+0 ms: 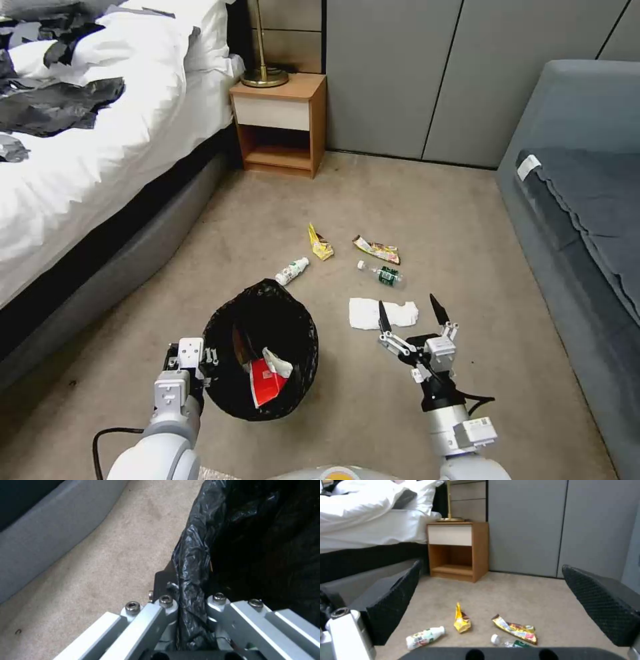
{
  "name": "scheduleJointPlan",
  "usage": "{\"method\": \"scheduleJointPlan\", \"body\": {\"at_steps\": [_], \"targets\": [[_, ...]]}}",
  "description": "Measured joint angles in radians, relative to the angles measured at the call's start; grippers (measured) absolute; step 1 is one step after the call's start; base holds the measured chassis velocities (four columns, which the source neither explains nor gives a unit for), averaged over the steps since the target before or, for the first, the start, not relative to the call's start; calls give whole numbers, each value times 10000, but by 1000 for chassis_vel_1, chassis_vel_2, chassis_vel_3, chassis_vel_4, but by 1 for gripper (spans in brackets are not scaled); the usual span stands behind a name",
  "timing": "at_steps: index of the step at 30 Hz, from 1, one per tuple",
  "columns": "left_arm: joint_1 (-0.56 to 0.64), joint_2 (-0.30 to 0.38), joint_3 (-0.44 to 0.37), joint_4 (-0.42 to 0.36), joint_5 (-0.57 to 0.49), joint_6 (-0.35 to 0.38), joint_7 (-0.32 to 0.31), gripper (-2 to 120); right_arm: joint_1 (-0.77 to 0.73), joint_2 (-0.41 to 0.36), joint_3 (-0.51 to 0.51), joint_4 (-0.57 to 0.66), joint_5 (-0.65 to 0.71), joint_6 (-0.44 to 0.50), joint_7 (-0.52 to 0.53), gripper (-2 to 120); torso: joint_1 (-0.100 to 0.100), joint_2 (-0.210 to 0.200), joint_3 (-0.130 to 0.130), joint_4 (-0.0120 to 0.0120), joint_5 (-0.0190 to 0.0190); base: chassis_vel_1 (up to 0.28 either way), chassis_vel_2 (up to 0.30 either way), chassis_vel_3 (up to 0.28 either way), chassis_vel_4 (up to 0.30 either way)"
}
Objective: Pick up the trash bin, then pick up the garbage from the floor and place it into the trash bin.
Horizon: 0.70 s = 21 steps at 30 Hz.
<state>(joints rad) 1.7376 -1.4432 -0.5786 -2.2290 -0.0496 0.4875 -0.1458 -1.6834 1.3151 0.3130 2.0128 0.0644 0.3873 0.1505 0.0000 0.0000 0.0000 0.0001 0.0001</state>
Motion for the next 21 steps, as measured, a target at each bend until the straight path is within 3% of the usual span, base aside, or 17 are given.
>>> {"method": "scheduleJointPlan", "body": {"at_steps": [14,21], "targets": [[-197,9,-5,98,-25,18,31,3,381,-286,511,61,374,-135,-328,97,-1,0,0,-1,-1,0,0,0,0],[-280,7,-4,186,-33,53,30,3,473,-306,536,37,444,-230,-391,96,-1,0,0,-1,0,-103,117,100,-109]]}}
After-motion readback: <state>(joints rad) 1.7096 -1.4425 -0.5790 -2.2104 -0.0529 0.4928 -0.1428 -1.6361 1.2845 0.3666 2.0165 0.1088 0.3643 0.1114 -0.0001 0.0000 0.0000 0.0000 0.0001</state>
